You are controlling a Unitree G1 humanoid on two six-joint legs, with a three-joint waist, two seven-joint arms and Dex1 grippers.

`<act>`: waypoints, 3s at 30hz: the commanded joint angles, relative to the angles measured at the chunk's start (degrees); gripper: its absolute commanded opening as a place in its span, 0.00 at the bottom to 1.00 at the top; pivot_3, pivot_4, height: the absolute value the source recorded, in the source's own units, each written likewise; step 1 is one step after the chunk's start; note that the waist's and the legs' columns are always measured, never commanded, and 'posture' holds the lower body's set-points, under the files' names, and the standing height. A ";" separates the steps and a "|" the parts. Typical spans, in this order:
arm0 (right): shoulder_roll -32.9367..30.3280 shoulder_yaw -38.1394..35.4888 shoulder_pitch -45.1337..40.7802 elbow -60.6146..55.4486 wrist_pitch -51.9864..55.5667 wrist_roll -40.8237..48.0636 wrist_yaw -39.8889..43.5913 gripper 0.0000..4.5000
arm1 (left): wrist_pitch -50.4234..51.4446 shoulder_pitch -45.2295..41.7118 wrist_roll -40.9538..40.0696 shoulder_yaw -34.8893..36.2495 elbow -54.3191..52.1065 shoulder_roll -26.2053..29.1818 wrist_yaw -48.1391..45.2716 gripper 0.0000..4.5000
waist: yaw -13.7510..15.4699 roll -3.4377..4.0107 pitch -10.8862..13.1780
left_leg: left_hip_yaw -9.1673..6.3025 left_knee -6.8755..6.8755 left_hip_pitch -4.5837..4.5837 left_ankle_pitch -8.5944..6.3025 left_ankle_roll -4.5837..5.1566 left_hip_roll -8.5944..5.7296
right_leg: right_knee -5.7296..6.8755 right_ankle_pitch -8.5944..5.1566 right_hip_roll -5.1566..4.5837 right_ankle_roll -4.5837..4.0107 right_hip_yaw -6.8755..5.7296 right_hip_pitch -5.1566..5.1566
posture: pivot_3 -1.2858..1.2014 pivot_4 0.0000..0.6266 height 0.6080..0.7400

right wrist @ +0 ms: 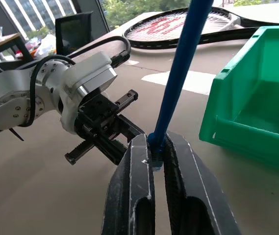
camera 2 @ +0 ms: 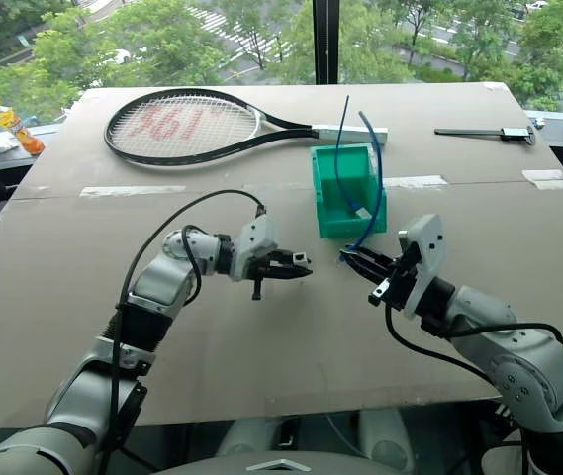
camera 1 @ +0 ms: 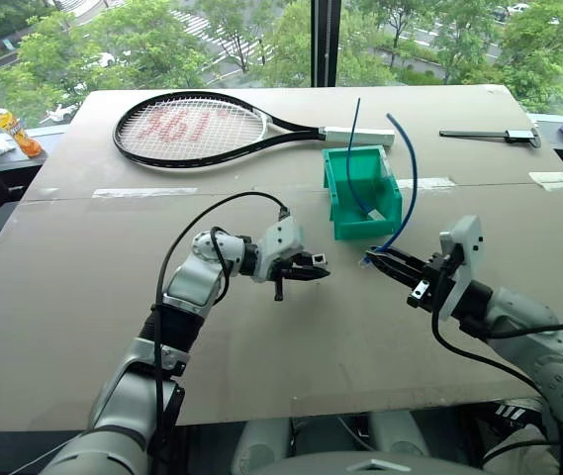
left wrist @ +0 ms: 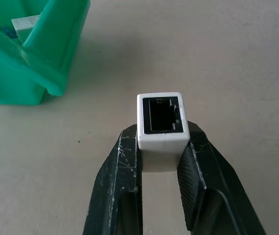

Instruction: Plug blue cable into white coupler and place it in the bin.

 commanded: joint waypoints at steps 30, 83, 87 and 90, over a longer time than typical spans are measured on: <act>5.42 19.66 -22.49 29.51 -13.49 -33.68 31.01 0.00 | -8.69 -0.46 4.93 -3.69 5.14 1.32 1.31 0.08 | 0.18 -0.01 -0.11 | -0.02 0.03 0.13 0.01 -0.01 -0.06 | 0.03 0.09 -0.06 -0.13 -0.03 0.11 | 0.52 0.24 1.00; 8.24 -17.69 23.45 -18.46 -7.41 -27.25 3.98 0.98 | 41.80 -39.94 -9.61 9.01 21.90 -12.28 22.35 0.08 | 1.16 -0.08 -0.89 | -0.37 0.29 -0.57 0.02 -0.02 -0.40 | 0.03 -0.13 -0.11 0.25 -0.32 -0.27 | 0.52 0.24 1.00; 9.24 -16.74 25.51 -18.64 -8.25 -28.67 1.65 0.98 | 33.52 -47.81 -6.48 9.76 39.91 -17.48 25.19 0.08 | 0.61 -0.12 -0.87 | -0.30 0.27 -0.55 0.01 -0.02 -0.40 | 0.02 -0.13 -0.10 0.25 -0.24 -0.28 | 0.52 0.24 1.00; 9.79 -15.84 26.68 -19.35 -8.77 -29.76 0.41 1.00 | 30.21 -51.08 -4.17 9.84 48.41 -19.11 26.75 0.38 | 0.20 -0.13 -0.84 | -0.32 0.20 -0.56 0.01 -0.02 -0.40 | 0.02 -0.14 -0.08 0.25 -0.24 -0.31 | 0.52 0.24 1.00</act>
